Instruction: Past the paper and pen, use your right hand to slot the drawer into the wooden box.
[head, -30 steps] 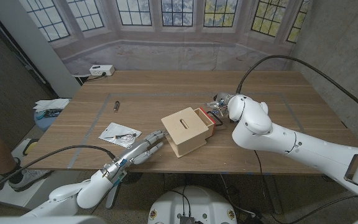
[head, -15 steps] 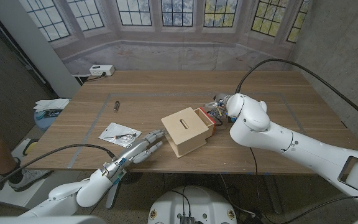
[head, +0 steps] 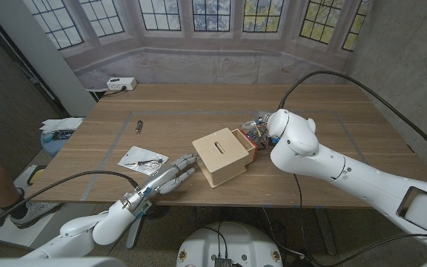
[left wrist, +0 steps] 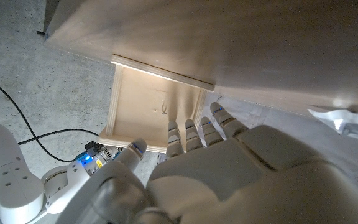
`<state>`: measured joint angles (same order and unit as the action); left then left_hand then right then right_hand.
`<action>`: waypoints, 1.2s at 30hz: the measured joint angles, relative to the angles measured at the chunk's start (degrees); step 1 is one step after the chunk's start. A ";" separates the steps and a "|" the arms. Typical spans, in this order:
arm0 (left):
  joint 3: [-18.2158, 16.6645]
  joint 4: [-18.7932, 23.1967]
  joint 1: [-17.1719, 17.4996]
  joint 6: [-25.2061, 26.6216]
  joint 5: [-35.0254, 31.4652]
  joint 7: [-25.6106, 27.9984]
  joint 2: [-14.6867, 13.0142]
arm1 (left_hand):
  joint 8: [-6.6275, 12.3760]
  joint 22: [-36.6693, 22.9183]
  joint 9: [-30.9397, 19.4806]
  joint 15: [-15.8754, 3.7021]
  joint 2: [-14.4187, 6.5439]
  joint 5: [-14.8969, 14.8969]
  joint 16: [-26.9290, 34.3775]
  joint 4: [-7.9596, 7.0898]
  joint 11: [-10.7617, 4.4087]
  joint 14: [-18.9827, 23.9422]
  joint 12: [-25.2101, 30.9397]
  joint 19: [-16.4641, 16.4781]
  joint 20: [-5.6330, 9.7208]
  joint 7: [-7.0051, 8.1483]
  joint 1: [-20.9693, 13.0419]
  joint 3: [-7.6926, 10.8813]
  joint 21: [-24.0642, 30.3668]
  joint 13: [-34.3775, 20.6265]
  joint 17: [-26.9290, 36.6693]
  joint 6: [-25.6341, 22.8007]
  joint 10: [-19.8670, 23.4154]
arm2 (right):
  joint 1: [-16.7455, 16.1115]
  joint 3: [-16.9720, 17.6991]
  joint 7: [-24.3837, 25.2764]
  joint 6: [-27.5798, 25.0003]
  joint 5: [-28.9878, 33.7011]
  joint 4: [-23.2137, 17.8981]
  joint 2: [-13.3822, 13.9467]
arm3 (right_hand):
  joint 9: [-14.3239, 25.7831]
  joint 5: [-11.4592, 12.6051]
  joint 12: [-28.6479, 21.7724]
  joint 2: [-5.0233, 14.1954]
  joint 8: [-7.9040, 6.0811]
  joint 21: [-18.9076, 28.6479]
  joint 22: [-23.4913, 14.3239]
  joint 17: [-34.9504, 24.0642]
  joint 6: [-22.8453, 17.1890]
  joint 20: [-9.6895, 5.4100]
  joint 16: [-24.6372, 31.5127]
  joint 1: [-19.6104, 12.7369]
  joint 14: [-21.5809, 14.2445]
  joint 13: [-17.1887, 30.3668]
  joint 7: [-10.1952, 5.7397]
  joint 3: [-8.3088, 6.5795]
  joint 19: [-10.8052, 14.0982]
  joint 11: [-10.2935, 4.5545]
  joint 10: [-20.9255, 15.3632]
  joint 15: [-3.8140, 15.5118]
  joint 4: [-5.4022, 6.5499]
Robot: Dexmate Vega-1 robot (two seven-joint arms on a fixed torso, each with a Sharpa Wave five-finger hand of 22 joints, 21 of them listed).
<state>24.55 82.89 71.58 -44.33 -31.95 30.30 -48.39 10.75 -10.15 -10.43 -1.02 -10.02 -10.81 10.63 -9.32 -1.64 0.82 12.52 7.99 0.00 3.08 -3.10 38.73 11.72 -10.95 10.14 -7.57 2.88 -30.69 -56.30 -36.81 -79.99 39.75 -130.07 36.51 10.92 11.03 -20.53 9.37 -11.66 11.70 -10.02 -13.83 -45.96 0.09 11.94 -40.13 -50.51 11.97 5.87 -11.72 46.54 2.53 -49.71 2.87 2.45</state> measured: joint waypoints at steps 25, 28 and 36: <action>0.67 -1.38 -1.54 -0.52 -2.13 2.46 0.87 | 0.01 0.00 0.04 0.00 0.00 0.00 0.01 0.23 0.00 0.00 -0.23 0.31 -0.31 0.00 0.00 0.71 0.00 0.00 0.00 0.00 -0.01 | -2.08 2.19 -0.97 0.00 -0.49 -0.21 -2.79 | 0.03 0.00 0.23 0.23 0.00 0.45 0.01 1.06 0.76 -0.30 0.40 -0.23 -1.32 -0.52 0.92 -1.11 1.13 -0.33 -3.19 0.49 -0.79; 0.85 -1.73 -1.97 -0.53 -2.26 2.67 1.14 | 0.01 0.00 0.09 0.00 0.00 0.00 0.01 0.23 0.00 0.00 -0.23 0.31 -0.31 -0.01 0.00 0.71 0.00 0.00 0.00 0.00 -0.01 | -2.23 2.35 -0.56 0.00 -1.18 -0.25 -2.90 | 0.04 0.00 0.41 0.23 0.00 0.45 0.01 1.08 0.76 -0.30 0.40 -0.23 -1.32 -0.50 0.92 -1.25 1.13 -0.32 -3.20 0.50 -0.93; 1.64 -2.93 -3.45 -0.85 -3.00 3.50 1.72 | 0.00 0.00 0.14 0.00 0.22 0.23 0.01 0.23 0.00 0.00 -0.23 0.31 -0.31 -0.13 -0.23 0.70 0.00 0.00 0.00 -0.12 -0.01 | -2.58 2.75 0.19 0.01 -2.75 -0.38 -3.28 | 0.04 0.00 0.68 0.23 0.00 0.45 0.01 1.32 1.06 -0.09 0.40 -0.23 -1.32 -0.51 1.20 -1.50 1.34 -0.31 -3.37 0.50 -1.18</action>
<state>26.18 79.97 68.13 -45.18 -34.94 33.80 -46.67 10.75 -10.15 -10.29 -1.02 -9.79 -10.58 10.64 -9.09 -1.64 0.82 12.29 8.30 -0.31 2.95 -3.33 39.44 11.72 -10.95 10.15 -7.69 2.87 -33.27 -53.56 -36.61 -79.98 37.00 -130.44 33.23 10.96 11.02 -19.85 9.60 -11.66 12.15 -10.01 -12.51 -44.90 0.00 12.33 -40.35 -51.83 11.46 7.07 -13.21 47.88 2.22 -53.08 3.37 1.27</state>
